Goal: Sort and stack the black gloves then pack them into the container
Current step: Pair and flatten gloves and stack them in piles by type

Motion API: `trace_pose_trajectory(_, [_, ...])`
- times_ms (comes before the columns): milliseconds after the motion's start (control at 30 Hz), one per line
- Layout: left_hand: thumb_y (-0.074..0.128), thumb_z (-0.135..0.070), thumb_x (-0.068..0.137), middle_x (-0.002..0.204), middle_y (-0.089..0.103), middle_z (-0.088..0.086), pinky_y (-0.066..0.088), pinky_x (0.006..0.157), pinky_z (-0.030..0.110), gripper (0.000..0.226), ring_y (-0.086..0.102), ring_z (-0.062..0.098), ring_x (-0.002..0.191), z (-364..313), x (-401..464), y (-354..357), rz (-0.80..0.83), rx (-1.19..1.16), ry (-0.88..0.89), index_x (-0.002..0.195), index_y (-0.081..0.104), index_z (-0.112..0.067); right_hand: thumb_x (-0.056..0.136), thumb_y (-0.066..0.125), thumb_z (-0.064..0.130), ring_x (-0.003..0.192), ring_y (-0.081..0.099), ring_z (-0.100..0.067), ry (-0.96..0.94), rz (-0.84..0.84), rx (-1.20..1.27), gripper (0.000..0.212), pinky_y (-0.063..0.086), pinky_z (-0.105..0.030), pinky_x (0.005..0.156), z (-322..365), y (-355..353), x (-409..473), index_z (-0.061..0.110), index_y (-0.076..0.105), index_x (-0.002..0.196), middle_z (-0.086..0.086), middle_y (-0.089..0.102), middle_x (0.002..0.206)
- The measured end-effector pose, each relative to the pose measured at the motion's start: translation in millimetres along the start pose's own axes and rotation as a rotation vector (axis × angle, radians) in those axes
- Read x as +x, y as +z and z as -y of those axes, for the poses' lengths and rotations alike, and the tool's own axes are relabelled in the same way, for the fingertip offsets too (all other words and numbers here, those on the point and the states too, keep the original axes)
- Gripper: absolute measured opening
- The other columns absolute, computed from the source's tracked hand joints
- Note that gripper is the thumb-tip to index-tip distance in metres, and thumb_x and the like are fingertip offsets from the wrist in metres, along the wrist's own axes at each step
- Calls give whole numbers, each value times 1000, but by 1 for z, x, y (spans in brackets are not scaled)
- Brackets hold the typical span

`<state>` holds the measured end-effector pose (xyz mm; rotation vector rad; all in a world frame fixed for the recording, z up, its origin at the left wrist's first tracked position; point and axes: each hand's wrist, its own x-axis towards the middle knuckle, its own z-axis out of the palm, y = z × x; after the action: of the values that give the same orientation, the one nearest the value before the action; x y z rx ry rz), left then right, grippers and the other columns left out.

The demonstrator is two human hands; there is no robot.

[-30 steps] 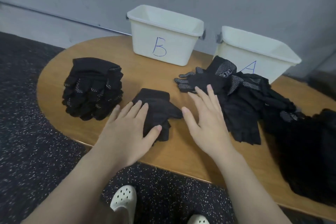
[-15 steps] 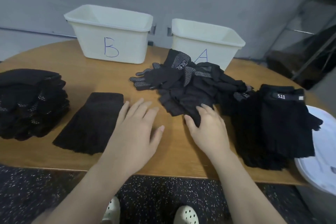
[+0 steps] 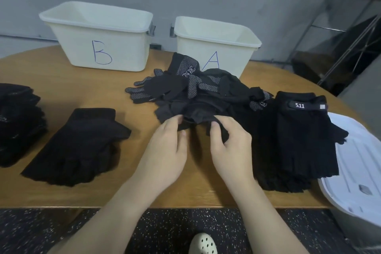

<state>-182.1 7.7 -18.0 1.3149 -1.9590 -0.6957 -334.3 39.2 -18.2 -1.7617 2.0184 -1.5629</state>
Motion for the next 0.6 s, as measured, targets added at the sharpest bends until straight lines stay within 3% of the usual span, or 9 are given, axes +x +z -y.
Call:
trace_pose_trajectory(100, [43, -19, 107, 137, 61, -7, 40, 108, 25, 38, 53, 11, 128, 0, 8, 6, -48, -82, -2, 144, 50, -19, 102, 57, 5, 102, 67, -8, -16, 26, 161, 22, 49, -15, 88, 7, -4, -2, 14, 74, 111, 10, 72, 103])
trace_pose_trajectory(233, [45, -19, 107, 128, 62, -12, 36, 95, 5, 39, 55, 5, 120, -5, 13, 13, -52, -204, -34, 146, 47, -19, 101, 57, 2, 98, 67, -14, -30, 79, 252, 22, 48, -17, 86, 9, -6, -4, 14, 75, 107, 9, 71, 99])
trace_pose_trajectory(300, [51, -15, 105, 129, 56, -20, 29, 91, -6, 46, 51, -7, 119, -9, 14, 15, -69, -239, -27, 151, 44, -18, 100, 58, 0, 100, 67, -15, -53, 115, 282, 23, 49, -18, 86, 9, -7, -4, 12, 76, 106, 8, 71, 100])
trace_pose_trajectory(367, [56, -6, 102, 126, 48, -32, 26, 91, -9, 57, 41, -30, 117, -11, 15, 16, -90, -267, 1, 155, 39, -15, 100, 58, -1, 100, 68, -17, -76, 152, 315, 23, 52, -23, 84, 11, -8, -5, 11, 76, 106, 7, 72, 101])
trace_pose_trajectory(433, [57, 5, 98, 121, 50, -28, 28, 91, -8, 65, 38, -38, 107, -9, 16, 17, -108, -293, 6, 157, 35, -11, 100, 59, -2, 99, 67, -16, -102, 181, 320, 22, 53, -27, 83, 13, -9, -7, 11, 76, 105, 6, 72, 100])
trace_pose_trajectory(500, [58, 9, 95, 102, 56, -24, 37, 90, -2, 68, 49, -30, 99, -6, 17, 16, -108, -325, -30, 156, 34, -10, 99, 59, -3, 97, 67, -15, -118, 193, 323, 22, 53, -28, 83, 14, -10, -8, 9, 76, 103, 6, 71, 99])
trace_pose_trajectory(567, [62, 0, 97, 87, 59, -26, 48, 87, 10, 72, 61, -13, 92, -6, 19, 12, -82, -359, -99, 158, 32, -23, 99, 58, -2, 94, 66, -17, -115, 185, 340, 21, 52, -28, 81, 14, -11, -8, 8, 76, 102, 6, 70, 96])
trace_pose_trajectory(600, [62, -7, 98, 87, 60, -28, 48, 83, 9, 71, 63, -11, 91, -6, 19, 9, -63, -365, -135, 158, 31, -30, 99, 58, -1, 92, 66, -18, -113, 170, 351, 20, 51, -27, 80, 14, -13, -8, 8, 75, 102, 6, 70, 94])
